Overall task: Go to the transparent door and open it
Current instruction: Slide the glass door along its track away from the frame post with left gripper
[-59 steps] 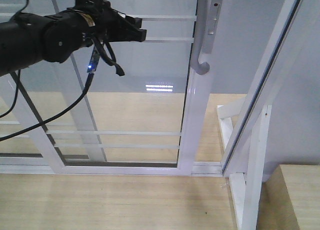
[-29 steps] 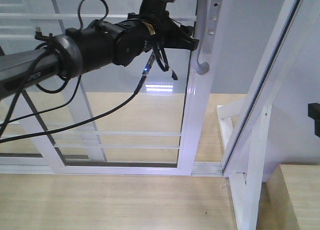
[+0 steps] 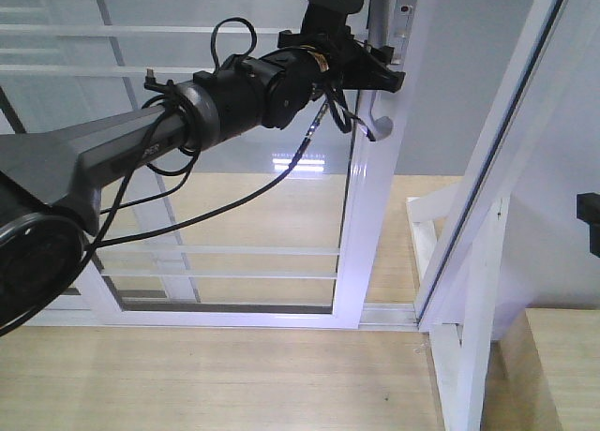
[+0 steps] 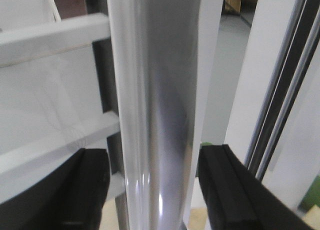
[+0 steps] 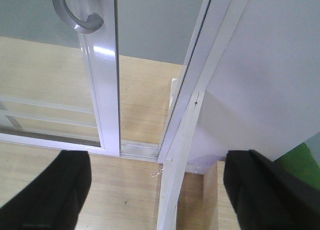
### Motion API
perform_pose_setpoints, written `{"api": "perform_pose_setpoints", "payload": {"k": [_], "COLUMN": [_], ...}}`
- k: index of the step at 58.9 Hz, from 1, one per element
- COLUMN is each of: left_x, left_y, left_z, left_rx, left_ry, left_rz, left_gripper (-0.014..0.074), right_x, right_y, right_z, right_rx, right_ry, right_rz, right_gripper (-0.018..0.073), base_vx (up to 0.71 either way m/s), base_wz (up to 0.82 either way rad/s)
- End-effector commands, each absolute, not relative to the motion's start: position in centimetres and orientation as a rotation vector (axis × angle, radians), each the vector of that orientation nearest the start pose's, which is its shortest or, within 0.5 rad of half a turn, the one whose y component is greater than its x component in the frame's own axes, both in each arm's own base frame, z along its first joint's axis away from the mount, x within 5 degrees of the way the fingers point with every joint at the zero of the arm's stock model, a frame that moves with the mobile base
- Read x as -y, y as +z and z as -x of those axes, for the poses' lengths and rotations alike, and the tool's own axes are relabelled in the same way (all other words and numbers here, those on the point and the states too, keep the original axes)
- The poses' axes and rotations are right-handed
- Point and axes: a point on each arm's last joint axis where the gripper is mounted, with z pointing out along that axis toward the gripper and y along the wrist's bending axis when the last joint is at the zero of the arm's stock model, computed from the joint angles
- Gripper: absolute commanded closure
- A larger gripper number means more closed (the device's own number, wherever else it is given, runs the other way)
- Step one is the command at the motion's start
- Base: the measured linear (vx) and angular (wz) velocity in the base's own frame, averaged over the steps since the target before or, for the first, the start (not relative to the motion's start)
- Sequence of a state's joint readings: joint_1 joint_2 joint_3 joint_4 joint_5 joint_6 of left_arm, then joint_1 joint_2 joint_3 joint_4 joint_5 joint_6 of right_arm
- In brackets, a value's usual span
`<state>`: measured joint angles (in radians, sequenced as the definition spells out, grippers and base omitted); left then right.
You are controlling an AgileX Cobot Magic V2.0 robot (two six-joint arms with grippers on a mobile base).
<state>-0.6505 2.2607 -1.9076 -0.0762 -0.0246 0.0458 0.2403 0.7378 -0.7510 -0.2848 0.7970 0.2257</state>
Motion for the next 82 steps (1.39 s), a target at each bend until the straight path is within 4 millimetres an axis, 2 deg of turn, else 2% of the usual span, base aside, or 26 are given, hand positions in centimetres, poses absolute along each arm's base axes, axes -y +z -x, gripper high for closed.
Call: {"api": "perform_pose_setpoints", "payload": {"k": [1, 12, 19, 32, 50, 64, 82], "left_x": [33.6, 34.9, 35.0, 34.8, 34.5, 32.7, 32.1], "left_y": [30.2, 29.8, 29.8, 29.8, 29.8, 29.3, 29.6], "left_z": [-42.9, -42.6, -42.5, -42.7, -42.9, -44.3, -44.3], "left_rx": [-1.564, -1.554, -1.548, -1.554, -1.558, -1.631, -1.661], "left_ry": [-0.548, -0.561, -0.553, -0.550, -0.544, -0.533, -0.504], "left_rz": [-0.483, -0.505, -0.517, -0.514, -0.510, -0.463, -0.490], "left_gripper": [0.0080, 0.0094, 0.0146, 0.0314, 0.0606, 0.0604, 0.0602], "right_x": [-1.5, -1.5, -1.5, -1.4, -1.4, -1.4, -1.4], "right_y": [34.8, 34.8, 34.8, 34.8, 34.8, 34.8, 34.7], "right_z": [-13.7, -13.7, -13.7, -13.7, -13.7, -13.7, -13.7], "right_rx": [-2.125, -2.126, -2.126, -2.125, -2.127, -2.125, -2.135], "right_ry": [-0.075, -0.076, -0.076, -0.080, -0.079, -0.080, -0.083], "right_rz": [0.138, 0.138, 0.138, 0.139, 0.139, 0.139, 0.138], "right_gripper": [-0.0035, -0.0035, -0.0035, -0.0035, -0.0035, -0.0035, -0.0035], "base_vx": [0.00, 0.00, 0.00, 0.00, 0.00, 0.00, 0.00], "base_wz": [0.00, 0.00, 0.00, 0.00, 0.00, 0.00, 0.00]}}
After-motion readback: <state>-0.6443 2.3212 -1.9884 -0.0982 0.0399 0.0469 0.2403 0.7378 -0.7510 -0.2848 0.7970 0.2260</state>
